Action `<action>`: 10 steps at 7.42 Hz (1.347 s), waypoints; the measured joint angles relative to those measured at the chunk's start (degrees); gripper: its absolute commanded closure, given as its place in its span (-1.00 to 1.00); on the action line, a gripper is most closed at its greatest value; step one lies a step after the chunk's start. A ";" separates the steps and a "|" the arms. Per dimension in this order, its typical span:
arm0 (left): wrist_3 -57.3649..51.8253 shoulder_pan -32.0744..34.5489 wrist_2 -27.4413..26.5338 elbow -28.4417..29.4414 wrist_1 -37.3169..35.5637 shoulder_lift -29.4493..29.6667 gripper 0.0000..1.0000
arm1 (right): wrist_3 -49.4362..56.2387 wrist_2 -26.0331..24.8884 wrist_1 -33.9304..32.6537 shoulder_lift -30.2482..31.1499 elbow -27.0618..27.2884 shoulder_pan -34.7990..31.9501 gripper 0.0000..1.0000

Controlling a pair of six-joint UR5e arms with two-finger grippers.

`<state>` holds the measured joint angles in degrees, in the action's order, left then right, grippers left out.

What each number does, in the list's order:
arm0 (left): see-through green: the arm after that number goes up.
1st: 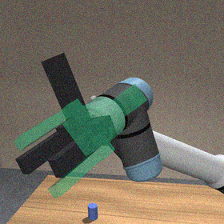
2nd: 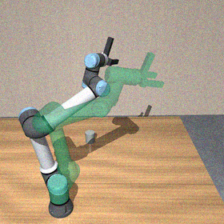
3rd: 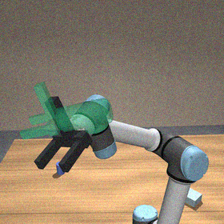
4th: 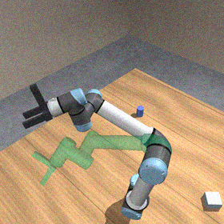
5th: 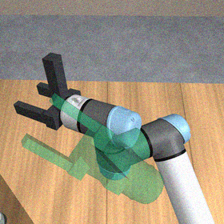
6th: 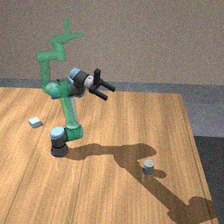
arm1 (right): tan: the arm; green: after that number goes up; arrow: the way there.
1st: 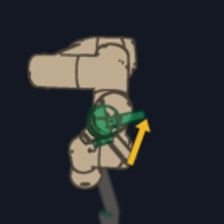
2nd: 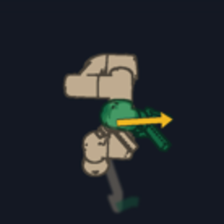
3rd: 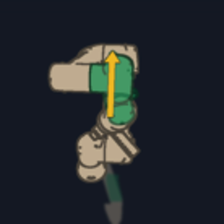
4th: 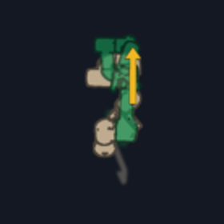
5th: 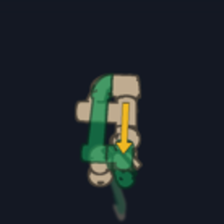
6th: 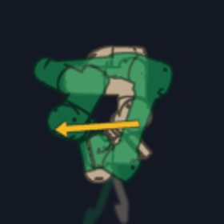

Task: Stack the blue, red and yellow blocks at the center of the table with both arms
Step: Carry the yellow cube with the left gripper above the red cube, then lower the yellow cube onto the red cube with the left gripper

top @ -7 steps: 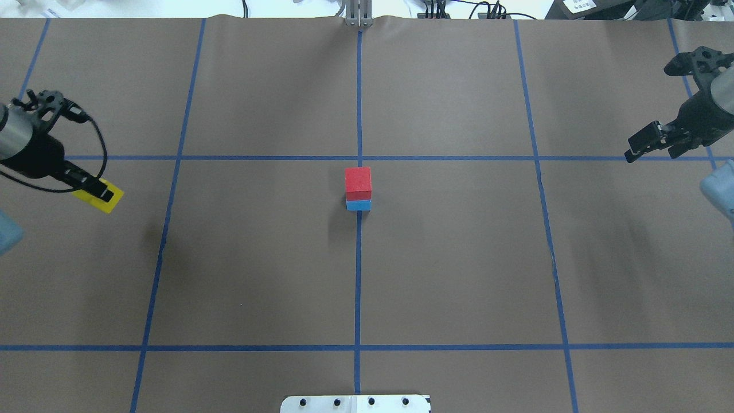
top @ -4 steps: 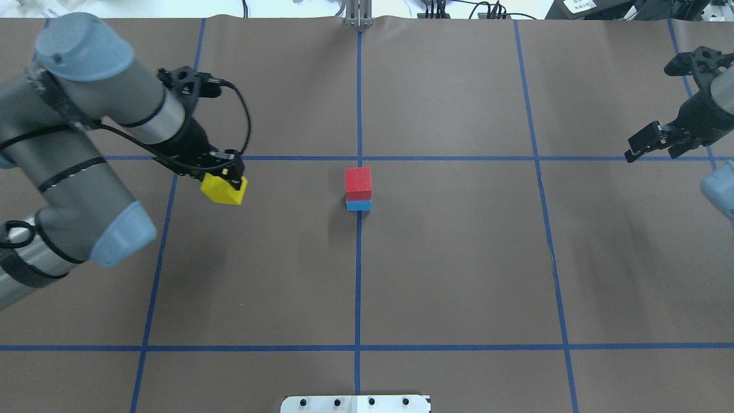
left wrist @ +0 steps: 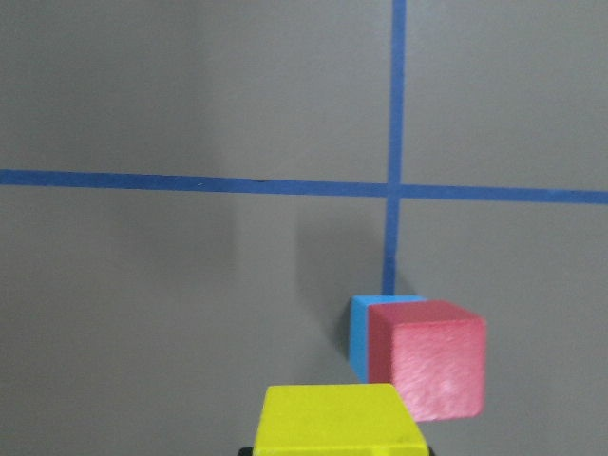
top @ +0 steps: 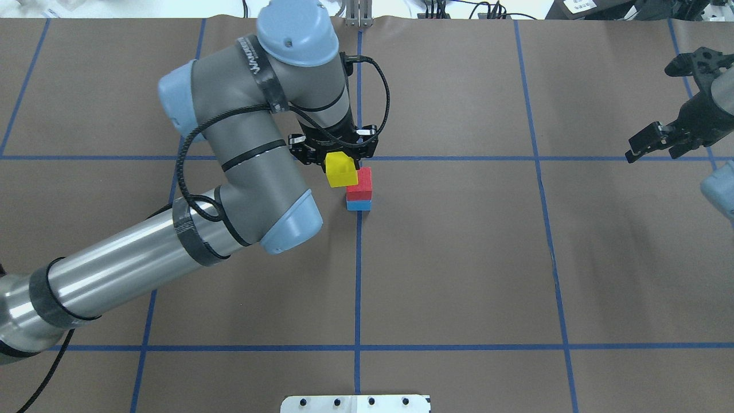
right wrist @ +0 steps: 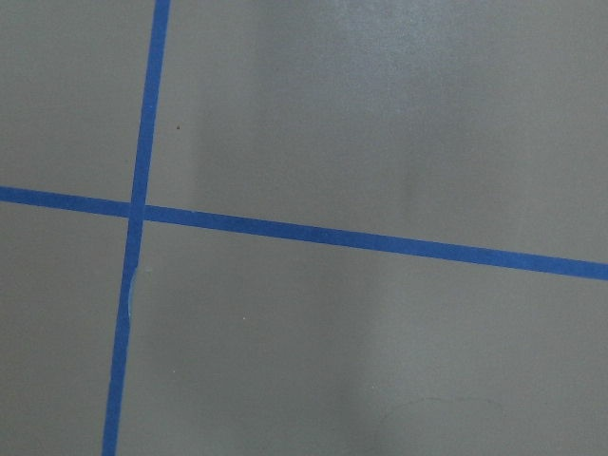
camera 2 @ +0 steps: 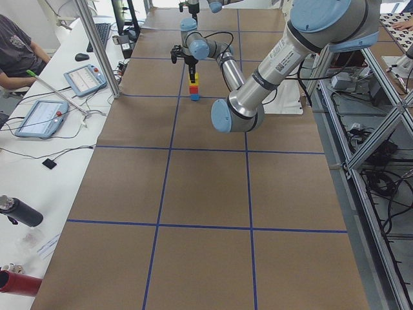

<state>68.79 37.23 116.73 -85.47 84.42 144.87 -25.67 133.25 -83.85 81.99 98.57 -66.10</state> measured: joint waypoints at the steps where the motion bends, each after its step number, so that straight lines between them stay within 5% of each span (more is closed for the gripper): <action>1: 0.70 -0.74 -1.11 2.28 0.00 1.77 1.00 | -0.06 0.00 0.00 0.01 -0.03 0.00 -1.00; 4: 0.73 -1.36 -3.43 6.86 0.09 5.00 1.00 | -0.11 0.00 0.02 0.01 -0.06 0.00 -1.00; 10: 0.47 -1.46 -3.79 7.08 0.12 3.99 1.00 | 0.02 0.00 0.00 -0.14 -0.61 0.05 -1.00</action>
<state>69.26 35.77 112.94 -78.39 84.55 148.86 -25.65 133.24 -83.85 81.85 97.95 -66.05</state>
